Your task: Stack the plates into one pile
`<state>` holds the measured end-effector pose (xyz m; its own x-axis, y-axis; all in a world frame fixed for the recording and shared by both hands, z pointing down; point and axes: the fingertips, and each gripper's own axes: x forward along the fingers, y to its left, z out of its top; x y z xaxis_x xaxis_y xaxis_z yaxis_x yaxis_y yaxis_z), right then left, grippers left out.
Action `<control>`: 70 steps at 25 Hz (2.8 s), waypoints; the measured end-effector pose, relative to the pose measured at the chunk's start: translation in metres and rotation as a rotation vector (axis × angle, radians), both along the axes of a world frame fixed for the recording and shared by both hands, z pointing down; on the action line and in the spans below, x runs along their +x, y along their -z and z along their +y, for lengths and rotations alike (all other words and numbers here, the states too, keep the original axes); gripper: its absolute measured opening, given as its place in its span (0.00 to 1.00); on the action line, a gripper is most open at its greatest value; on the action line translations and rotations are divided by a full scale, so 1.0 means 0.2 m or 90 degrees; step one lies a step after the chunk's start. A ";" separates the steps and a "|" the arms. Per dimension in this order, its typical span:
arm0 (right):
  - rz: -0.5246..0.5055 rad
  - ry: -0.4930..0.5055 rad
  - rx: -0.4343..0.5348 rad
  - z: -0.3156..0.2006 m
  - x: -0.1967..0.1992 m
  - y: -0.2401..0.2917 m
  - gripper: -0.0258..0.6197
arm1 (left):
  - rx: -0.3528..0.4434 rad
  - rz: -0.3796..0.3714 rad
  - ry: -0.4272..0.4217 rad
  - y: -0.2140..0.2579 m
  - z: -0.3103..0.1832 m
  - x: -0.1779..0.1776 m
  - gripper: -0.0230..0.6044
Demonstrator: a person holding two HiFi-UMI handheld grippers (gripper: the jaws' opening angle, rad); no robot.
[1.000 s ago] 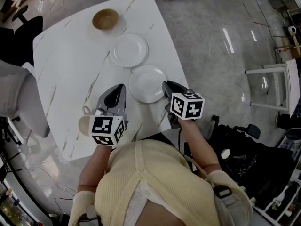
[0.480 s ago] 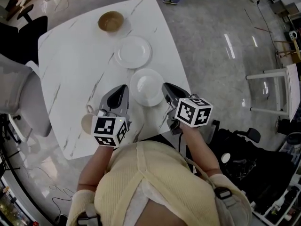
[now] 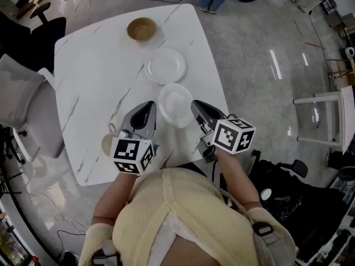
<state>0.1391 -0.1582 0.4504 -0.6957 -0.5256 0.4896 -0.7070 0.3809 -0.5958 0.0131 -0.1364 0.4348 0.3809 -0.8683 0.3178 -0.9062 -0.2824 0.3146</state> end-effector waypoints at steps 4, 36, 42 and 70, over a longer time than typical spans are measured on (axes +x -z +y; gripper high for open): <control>-0.009 0.013 0.019 -0.04 -0.04 0.05 0.07 | 0.009 0.003 0.012 0.03 -0.01 -0.02 0.04; -0.146 -0.178 0.009 -0.59 -0.08 -0.06 0.07 | 0.020 -0.028 0.065 0.05 -0.11 -0.12 0.04; -0.086 -0.225 -0.004 -0.59 -0.06 -0.17 0.07 | 0.019 -0.026 0.064 0.05 -0.12 -0.12 0.04; 0.142 -0.155 0.120 -0.63 -0.15 -0.24 0.15 | 0.025 -0.004 0.042 0.11 -0.07 -0.11 0.04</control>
<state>0.1084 -0.2844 0.4982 -0.4266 -0.7578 0.4937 -0.8947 0.2737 -0.3530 -0.0087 -0.1509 0.4133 0.3207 -0.9031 0.2855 -0.9253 -0.2343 0.2982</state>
